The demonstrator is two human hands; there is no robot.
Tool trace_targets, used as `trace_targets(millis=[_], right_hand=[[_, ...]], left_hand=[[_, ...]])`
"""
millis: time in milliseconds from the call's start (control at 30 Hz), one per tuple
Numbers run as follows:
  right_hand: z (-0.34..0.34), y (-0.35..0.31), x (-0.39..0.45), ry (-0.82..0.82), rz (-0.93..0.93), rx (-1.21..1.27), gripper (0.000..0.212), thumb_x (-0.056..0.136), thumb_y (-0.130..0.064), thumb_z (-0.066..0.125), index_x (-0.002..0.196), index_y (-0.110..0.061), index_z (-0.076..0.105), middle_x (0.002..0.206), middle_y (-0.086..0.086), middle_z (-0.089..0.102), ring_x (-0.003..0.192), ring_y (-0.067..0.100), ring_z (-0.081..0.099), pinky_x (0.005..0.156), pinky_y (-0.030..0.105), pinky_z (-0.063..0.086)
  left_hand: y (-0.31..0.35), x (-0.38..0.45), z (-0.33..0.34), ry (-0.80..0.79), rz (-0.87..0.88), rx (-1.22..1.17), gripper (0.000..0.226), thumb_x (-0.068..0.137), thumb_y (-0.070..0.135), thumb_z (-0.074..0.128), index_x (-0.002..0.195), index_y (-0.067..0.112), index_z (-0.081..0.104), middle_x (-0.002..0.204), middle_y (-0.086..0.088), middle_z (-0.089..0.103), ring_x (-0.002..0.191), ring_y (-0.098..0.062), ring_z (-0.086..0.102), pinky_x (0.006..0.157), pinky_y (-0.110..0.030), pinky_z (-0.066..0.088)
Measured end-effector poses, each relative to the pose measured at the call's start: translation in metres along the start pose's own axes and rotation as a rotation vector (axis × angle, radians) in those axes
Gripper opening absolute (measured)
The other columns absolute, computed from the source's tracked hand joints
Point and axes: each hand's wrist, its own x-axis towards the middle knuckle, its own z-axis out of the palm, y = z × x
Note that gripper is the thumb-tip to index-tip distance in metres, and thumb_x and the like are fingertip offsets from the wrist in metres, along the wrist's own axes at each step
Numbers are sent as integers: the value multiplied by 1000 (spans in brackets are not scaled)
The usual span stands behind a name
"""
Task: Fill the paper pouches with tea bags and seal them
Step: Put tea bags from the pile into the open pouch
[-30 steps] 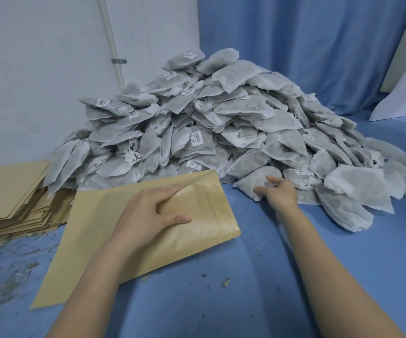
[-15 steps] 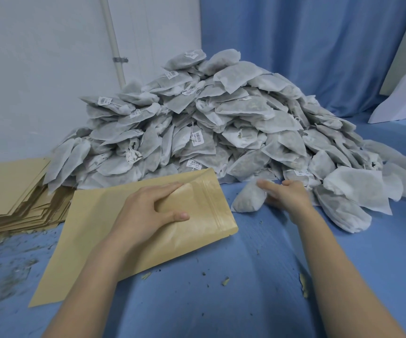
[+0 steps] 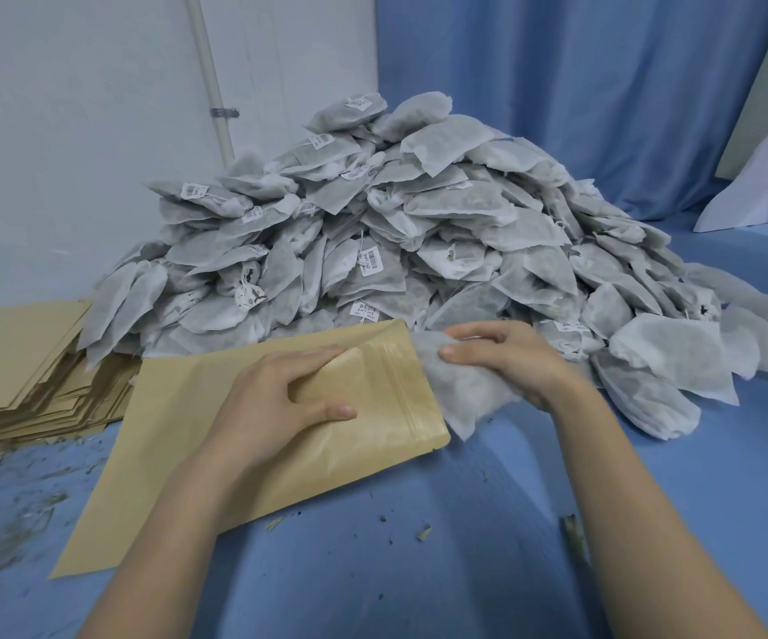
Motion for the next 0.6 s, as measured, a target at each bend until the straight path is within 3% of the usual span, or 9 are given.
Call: trace_targets(millis=[67,100,167,200,267,400,500,600], right_hand=[[17,-6,1,-97,7,-145,26,65,-24,81,90,-23,75,91,-7,74,89,4,67,80,16,50],[27,-11,0,-108,12,-193,12,71,-18,76,81,-25,76,81,-12,73,79,-1,66,74,11,49],[41,-11,3,-91,-5,-278,36,81,-5,63,50,-24,63,46,-19,55,44,-4,49,46,5,36],[47,-8,5,-67,-5,-305,43,83,-1,57,45,-21,52,39,-17,44,39,-1,37,39,7,29],[55,-2,8,-5,10,-342,34,84,-2,52,54,-14,45,50,-12,41,50,7,31,42,12,28],[70,6,12,16,93,-289,13,90,-7,47,82,-5,57,76,2,53,71,16,43,66,28,37],[63,9,5,-185,134,-34,16,91,-5,50,85,-13,63,76,-3,67,70,12,62,64,24,49],[56,15,2,-342,134,77,25,90,7,48,95,-12,65,78,-6,72,71,7,68,59,18,52]], left_hand=[[3,0,2,-18,9,-6,60,60,37,84,109,58,56,99,52,51,106,26,39,84,6,23],[5,0,4,-36,18,-3,61,60,37,84,112,55,57,103,49,52,107,24,40,85,6,23],[9,0,9,-73,43,25,62,60,37,84,116,47,60,110,45,49,106,20,41,88,6,20],[11,0,11,-86,55,44,62,61,37,84,118,42,61,111,43,47,107,17,41,90,6,19],[12,-1,14,-81,55,65,61,63,36,83,120,36,62,111,41,46,110,12,40,91,5,17],[10,-1,14,-76,29,65,55,70,45,75,122,34,61,118,31,51,115,6,43,99,-5,25],[10,-1,13,-81,32,87,50,82,61,54,125,36,58,125,24,55,121,-2,46,107,-28,30],[10,-1,18,-72,25,126,41,92,58,37,125,43,56,128,25,54,124,-2,45,108,-31,28]])
